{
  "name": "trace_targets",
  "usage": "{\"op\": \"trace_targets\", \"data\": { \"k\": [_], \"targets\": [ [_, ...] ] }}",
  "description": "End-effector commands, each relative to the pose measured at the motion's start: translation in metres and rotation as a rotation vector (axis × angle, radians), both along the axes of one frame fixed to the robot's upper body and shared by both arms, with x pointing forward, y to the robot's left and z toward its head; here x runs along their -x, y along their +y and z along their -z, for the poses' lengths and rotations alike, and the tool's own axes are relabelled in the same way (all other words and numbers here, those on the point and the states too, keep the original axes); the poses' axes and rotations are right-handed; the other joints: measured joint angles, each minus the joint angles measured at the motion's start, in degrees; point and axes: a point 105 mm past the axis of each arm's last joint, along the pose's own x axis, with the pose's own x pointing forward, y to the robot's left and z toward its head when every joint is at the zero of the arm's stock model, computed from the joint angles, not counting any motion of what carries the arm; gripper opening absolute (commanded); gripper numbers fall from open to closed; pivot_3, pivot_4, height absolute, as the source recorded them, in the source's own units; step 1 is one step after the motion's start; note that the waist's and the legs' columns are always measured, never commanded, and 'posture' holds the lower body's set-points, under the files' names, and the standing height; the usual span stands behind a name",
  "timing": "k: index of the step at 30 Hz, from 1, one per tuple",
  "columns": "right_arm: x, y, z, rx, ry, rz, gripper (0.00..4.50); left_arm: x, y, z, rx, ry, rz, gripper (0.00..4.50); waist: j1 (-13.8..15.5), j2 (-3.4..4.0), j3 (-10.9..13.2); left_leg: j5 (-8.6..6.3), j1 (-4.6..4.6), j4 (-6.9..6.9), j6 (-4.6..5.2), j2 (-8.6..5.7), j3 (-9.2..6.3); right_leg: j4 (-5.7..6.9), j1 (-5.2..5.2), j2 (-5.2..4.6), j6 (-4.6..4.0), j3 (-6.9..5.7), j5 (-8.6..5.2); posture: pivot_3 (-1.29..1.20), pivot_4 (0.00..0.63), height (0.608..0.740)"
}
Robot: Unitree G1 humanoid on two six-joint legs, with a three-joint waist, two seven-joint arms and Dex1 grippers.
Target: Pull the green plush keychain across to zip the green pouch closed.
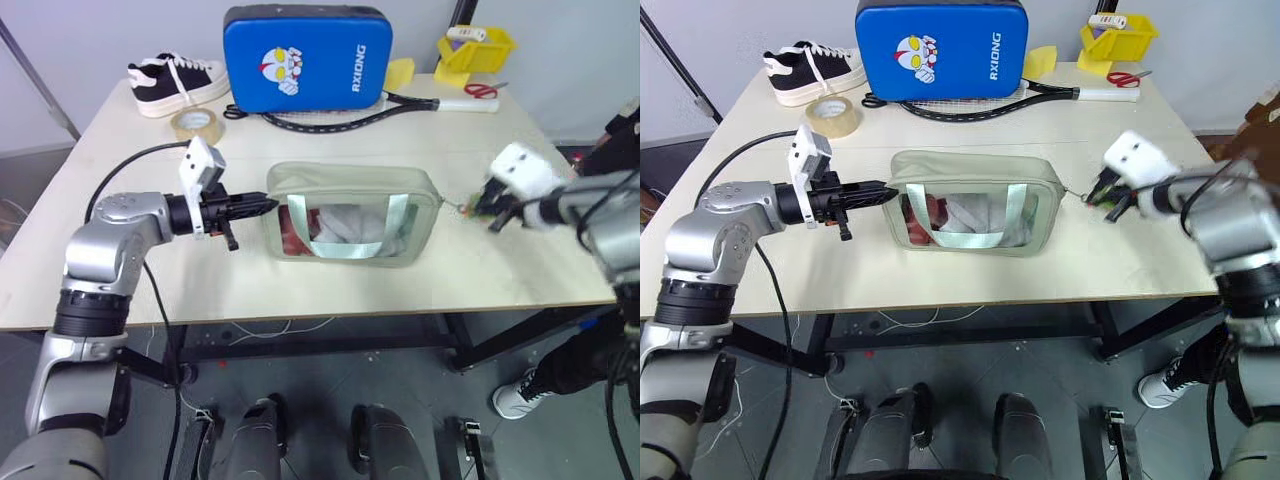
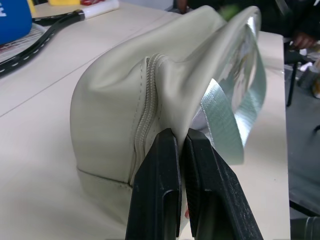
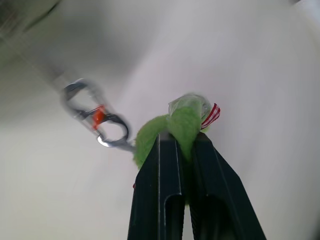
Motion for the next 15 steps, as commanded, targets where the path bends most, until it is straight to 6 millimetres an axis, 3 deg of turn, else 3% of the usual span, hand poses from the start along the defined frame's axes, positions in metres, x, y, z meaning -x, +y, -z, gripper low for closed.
{"op": "trace_targets", "data": {
  "k": [1, 5, 8, 11, 15],
  "targets": [
    [0.013, 0.039, 0.027, -0.040, 0.052, -0.098, 0.03, 0.001, 0.015, -0.015, 0.018, -0.048, -0.065, 0.00, 0.11, 0.00, -0.01, 0.00, 0.05, 0.01, 0.00, 0.01, -0.02, 0.00, 0.07, 0.01, -0.01, 0.00, 0.00, 0.00, 0.150, 0.723],
    [0.020, 0.047, 0.064, -0.004, 0.118, -0.095, 0.03, 0.003, 0.013, -0.016, 0.029, -0.050, -0.066, 0.00, 0.56, -0.03, -0.03, -0.02, 0.00, 0.09, -0.01, -0.01, -0.03, -0.08, 0.13, -0.03, -0.20, -0.03, -0.12, 0.00, 0.150, 0.723],
    [0.011, 0.039, 0.061, -0.013, 0.093, -0.049, 0.03, 0.005, 0.011, -0.017, 0.034, -0.054, -0.059, 0.00, 0.52, -0.05, -0.04, -0.11, 0.07, 0.14, -0.15, -0.01, -0.06, -0.21, 0.33, -0.03, -0.23, -0.08, -0.12, 0.00, 0.150, 0.723],
    [0.001, 0.030, 0.049, -0.016, 0.056, -0.009, 1.01, 0.005, 0.009, -0.018, 0.038, -0.058, -0.056, 0.00, 0.51, -0.05, -0.04, -0.11, 0.09, 0.13, -0.15, -0.01, -0.08, -0.22, 0.34, -0.03, -0.24, -0.09, -0.12, 0.00, 0.150, 0.723],
    [-0.009, 0.020, 0.026, -0.055, 0.005, 0.045, 2.98, 0.010, 0.006, -0.021, 0.043, -0.064, -0.039, 0.00, 0.51, -0.05, -0.04, -0.11, 0.03, 0.12, -0.15, -0.01, -0.07, -0.22, 0.29, -0.03, -0.23, -0.09, -0.12, 0.00, 0.150, 0.723]
  ]
}}
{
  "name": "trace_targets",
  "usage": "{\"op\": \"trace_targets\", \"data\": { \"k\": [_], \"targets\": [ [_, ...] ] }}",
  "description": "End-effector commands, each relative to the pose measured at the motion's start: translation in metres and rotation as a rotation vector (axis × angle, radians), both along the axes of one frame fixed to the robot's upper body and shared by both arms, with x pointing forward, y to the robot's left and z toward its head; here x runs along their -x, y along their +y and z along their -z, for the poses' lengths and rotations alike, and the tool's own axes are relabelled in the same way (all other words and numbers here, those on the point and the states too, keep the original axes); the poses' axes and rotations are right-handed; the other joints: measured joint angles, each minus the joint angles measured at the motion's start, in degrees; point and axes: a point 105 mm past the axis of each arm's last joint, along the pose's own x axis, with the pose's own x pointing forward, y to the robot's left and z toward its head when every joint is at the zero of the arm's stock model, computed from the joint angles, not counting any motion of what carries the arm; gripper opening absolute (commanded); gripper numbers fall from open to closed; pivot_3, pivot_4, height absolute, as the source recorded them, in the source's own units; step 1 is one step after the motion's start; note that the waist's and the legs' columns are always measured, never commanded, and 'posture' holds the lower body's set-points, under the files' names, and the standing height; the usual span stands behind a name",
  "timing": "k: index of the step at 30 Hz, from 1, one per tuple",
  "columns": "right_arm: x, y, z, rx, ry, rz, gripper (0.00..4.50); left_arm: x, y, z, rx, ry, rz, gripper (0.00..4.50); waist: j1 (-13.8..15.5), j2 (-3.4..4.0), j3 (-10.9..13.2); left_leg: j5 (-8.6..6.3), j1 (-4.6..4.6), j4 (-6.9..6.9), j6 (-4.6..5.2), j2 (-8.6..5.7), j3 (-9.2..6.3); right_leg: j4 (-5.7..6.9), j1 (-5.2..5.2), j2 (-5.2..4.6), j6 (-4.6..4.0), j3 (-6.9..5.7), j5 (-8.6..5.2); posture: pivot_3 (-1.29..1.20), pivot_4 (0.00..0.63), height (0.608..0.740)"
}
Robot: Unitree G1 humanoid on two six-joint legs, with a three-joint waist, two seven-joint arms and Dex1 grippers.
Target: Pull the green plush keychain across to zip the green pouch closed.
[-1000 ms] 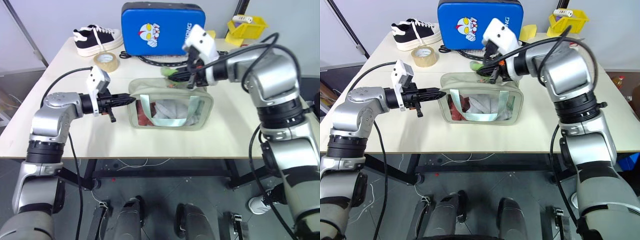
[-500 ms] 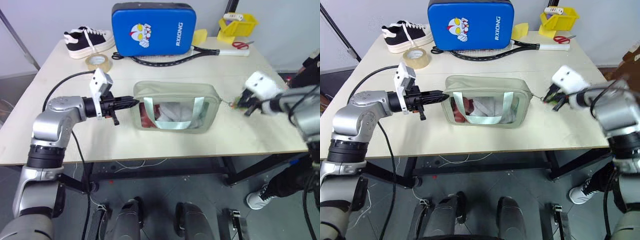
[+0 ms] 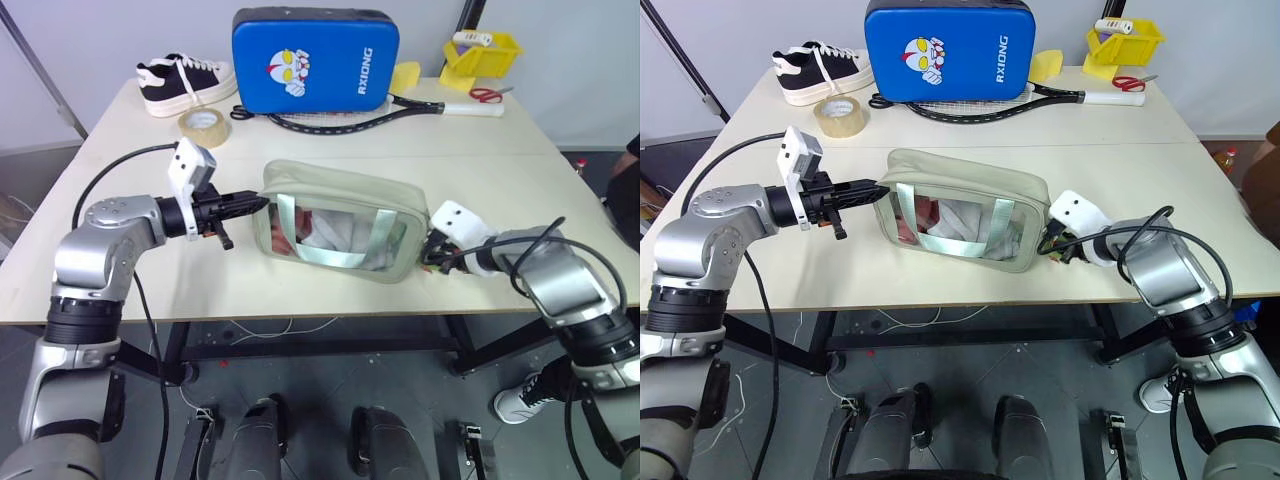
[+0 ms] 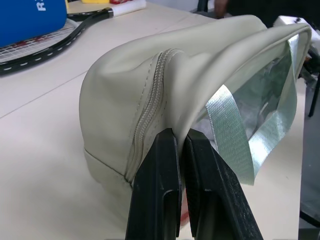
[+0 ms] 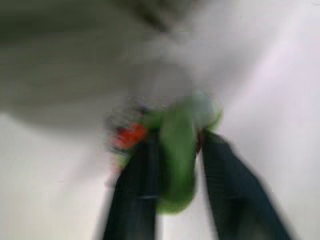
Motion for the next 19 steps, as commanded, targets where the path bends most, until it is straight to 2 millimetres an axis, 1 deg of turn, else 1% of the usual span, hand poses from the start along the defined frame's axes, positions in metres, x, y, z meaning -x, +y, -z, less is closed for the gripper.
{"op": "trace_targets", "data": {
  "k": [1, 3, 5, 6, 7, 8, 9, 10, 13, 15, 19],
  "targets": [
    [-0.006, -0.005, -0.035, -0.074, -0.074, 0.036, 3.53, 0.009, 0.001, -0.020, 0.020, -0.068, 0.016, 0.00, 0.05, 0.00, 0.00, 0.00, -0.02, 0.00, 0.00, 0.00, 0.00, 0.00, -0.02, 0.00, 0.00, 0.00, 0.00, 0.00, 0.150, 0.723],
    [-0.001, -0.002, -0.052, -0.141, -0.088, 0.004, 4.47, 0.010, 0.002, -0.020, 0.013, -0.072, 0.019, 0.00, 0.09, 0.01, 0.01, 0.00, -0.03, 0.00, 0.01, 0.00, 0.00, 0.01, -0.04, 0.00, 0.00, 0.00, 0.00, 0.00, 0.150, 0.723],
    [0.008, 0.001, -0.074, -0.219, -0.107, -0.046, 4.47, 0.011, 0.005, -0.024, 0.024, -0.063, 0.016, 0.00, 0.14, 0.01, 0.01, 0.01, -0.05, 0.01, 0.01, -0.01, 0.00, 0.01, -0.03, 0.00, 0.01, 0.00, 0.00, 0.00, 0.150, 0.723],
    [0.013, 0.002, -0.085, -0.250, -0.119, -0.081, 4.49, 0.011, 0.008, -0.026, 0.025, -0.062, 0.015, 0.35, 0.14, 0.02, 0.01, 0.01, -0.06, 0.00, 0.01, -0.01, 0.00, 0.01, -0.04, 0.00, 0.01, 0.00, 0.01, 0.00, 0.150, 0.723],
    [0.021, 0.003, -0.100, -0.301, -0.136, -0.125, 4.50, 0.014, 0.010, -0.029, 0.030, -0.051, 0.033, 0.73, 0.19, 0.02, 0.02, 0.00, -0.06, 0.00, 0.01, -0.01, 0.00, 0.01, -0.05, 0.00, 0.01, 0.00, 0.01, 0.00, 0.150, 0.723],
    [0.028, 0.003, -0.112, -0.342, -0.145, -0.164, 4.50, 0.017, 0.012, -0.033, 0.028, -0.049, 0.048, 0.98, 0.18, 0.00, 0.03, 0.00, -0.06, 0.00, 0.01, -0.01, 0.00, 0.01, -0.06, 0.00, 0.01, 0.00, 0.00, 0.00, 0.150, 0.723],
    [0.034, 0.002, -0.121, -0.363, -0.154, -0.197, 4.50, 0.018, 0.016, -0.037, 0.022, -0.051, 0.053, 1.52, 0.14, 0.01, 0.04, 0.00, -0.08, 0.00, 0.01, -0.01, -0.01, 0.01, -0.08, 0.00, 0.01, 0.00, 0.00, 0.00, 0.150, 0.723],
    [0.038, 0.000, -0.126, -0.362, -0.164, -0.219, 4.50, 0.021, 0.018, -0.040, 0.015, -0.054, 0.063, 1.93, 0.15, 0.01, 0.04, 0.00, -0.08, -0.01, 0.00, -0.01, 0.00, 0.01, -0.09, 0.00, 0.01, 0.00, 0.00, 0.00, 0.150, 0.723],
    [0.049, -0.001, -0.138, -0.376, -0.167, -0.305, 4.50, 0.037, 0.031, -0.058, -0.016, -0.073, 0.129, 3.49, 0.04, 0.01, 0.04, -0.02, -0.02, -0.06, -0.02, -0.01, -0.01, -0.06, -0.06, -0.01, -0.01, 0.00, -0.01, 0.00, 0.150, 0.723],
    [0.053, 0.001, -0.141, -0.379, -0.164, -0.338, 4.50, 0.036, 0.040, -0.063, -0.065, -0.097, 0.108, 4.47, -0.01, 0.01, 0.03, -0.03, -0.03, -0.07, -0.02, -0.01, 0.00, -0.08, -0.10, -0.02, -0.02, 0.00, -0.01, 0.00, 0.150, 0.723],
    [0.054, 0.004, -0.147, -0.381, -0.178, -0.373, 4.50, 0.043, 0.049, -0.061, -0.115, -0.090, 0.145, 4.47, -0.02, 0.04, 0.04, -0.03, -0.07, -0.13, -0.02, -0.01, 0.04, -0.09, -0.26, -0.06, -0.03, 0.01, -0.01, 0.00, 0.150, 0.723]
  ]
}}
